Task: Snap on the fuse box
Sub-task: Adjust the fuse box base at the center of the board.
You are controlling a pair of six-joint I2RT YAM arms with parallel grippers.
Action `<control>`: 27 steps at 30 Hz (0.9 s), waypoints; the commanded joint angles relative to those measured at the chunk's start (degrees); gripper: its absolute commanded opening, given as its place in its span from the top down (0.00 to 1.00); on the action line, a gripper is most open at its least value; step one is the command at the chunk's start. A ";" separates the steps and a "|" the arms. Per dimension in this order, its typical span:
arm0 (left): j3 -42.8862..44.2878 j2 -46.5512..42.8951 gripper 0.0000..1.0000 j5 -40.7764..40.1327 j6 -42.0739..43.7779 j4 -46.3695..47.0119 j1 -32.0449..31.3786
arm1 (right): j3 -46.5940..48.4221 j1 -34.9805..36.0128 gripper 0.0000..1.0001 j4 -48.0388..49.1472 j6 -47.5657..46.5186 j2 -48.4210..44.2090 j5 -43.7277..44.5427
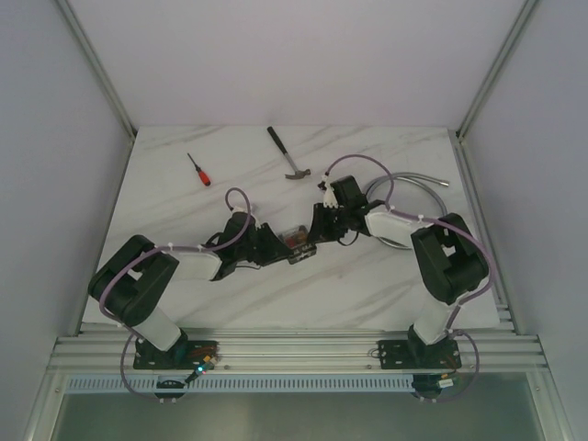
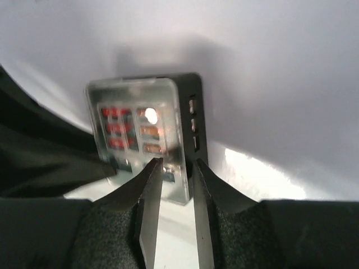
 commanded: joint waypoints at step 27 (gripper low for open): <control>10.10 -8.11 0.25 -6.66 16.48 -27.06 -0.26 | -15.62 2.89 0.44 15.01 14.89 -14.04 3.39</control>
